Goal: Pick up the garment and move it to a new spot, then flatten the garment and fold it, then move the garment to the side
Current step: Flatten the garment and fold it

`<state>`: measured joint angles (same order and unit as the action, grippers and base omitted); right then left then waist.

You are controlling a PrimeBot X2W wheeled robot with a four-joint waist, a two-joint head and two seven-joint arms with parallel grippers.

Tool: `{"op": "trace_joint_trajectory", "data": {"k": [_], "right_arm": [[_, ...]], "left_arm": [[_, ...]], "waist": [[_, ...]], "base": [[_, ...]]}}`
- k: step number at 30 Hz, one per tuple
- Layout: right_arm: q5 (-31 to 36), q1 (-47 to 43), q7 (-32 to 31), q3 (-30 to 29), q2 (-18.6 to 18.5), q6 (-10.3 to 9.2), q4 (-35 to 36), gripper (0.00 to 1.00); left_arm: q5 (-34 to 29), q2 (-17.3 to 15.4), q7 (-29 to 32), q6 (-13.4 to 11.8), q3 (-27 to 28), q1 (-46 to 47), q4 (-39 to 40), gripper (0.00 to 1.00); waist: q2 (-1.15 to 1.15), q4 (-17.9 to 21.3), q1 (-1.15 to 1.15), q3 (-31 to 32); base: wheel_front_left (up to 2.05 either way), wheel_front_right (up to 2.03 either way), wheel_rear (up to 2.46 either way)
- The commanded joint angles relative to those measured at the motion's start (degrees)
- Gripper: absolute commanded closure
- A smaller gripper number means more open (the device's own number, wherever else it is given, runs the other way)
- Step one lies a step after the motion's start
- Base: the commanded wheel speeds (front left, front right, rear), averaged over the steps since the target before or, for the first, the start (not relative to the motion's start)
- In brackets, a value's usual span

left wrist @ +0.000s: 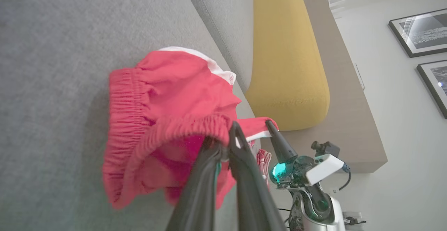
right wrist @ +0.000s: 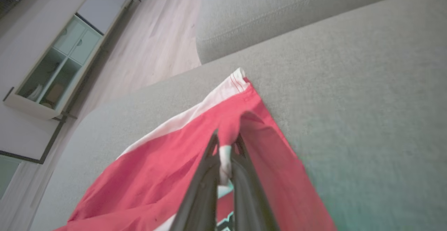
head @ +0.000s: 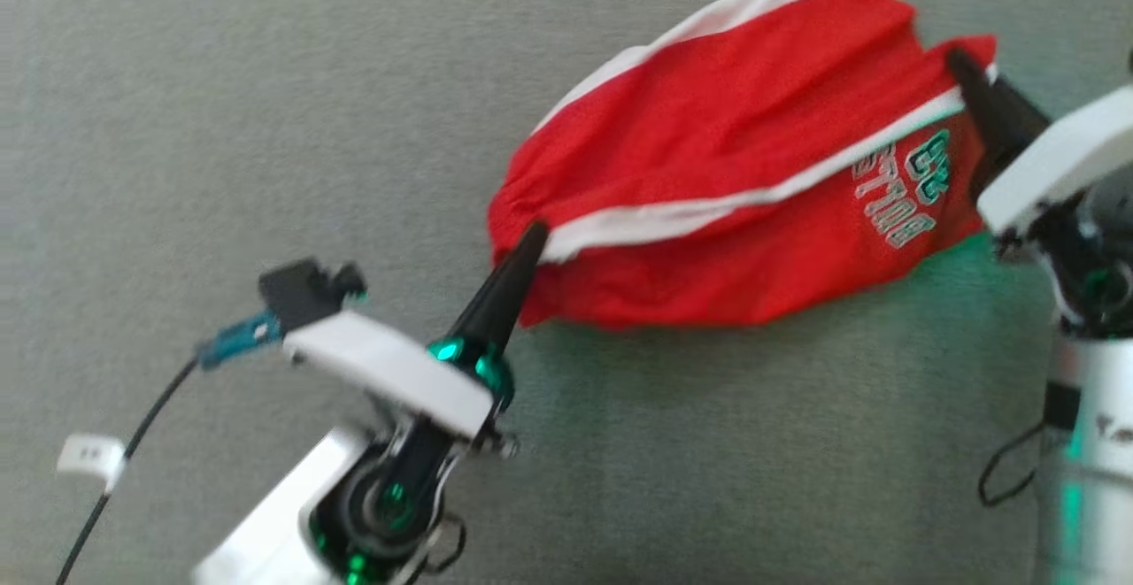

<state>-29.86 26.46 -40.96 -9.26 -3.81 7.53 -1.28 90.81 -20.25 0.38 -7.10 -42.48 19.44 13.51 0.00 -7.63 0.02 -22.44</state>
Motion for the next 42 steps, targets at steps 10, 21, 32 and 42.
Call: {"op": "trace_joint_trajectory", "data": {"k": [10, 21, 32, 42], "right_arm": [[3.5, 12.49, 0.59, 1.52, -3.16, -0.04, -9.84, 1.0], [5.64, 19.71, 4.57, 1.71, -5.13, -0.04, -20.38, 1.0], [5.72, 19.75, 8.46, 3.78, -5.72, -0.04, -24.13, 0.0], [6.4, 16.12, 8.71, 10.79, -12.77, -0.04, -19.13, 0.0]], "left_arm": [[-0.15, 3.79, 1.57, -3.28, 2.68, 9.98, -5.97, 1.0], [1.76, 8.41, 1.95, -2.9, 4.14, 14.65, -16.24, 1.0], [-1.75, 8.55, -0.2, -1.56, 2.84, 15.04, -21.39, 0.0], [-19.56, 0.9, -7.66, -3.96, -4.53, 14.1, -18.05, 0.0]], "waist": [[0.0, -4.57, -0.02, -2.06], [0.0, -7.39, -0.02, -2.92], [0.0, -7.08, -0.02, -1.72], [0.0, -6.11, -0.02, -0.3]], "base": [[0.0, 0.0, 0.0], [0.0, 0.0, 0.0], [0.0, 0.0, 0.0], [0.0, 0.0, 0.0]]}}
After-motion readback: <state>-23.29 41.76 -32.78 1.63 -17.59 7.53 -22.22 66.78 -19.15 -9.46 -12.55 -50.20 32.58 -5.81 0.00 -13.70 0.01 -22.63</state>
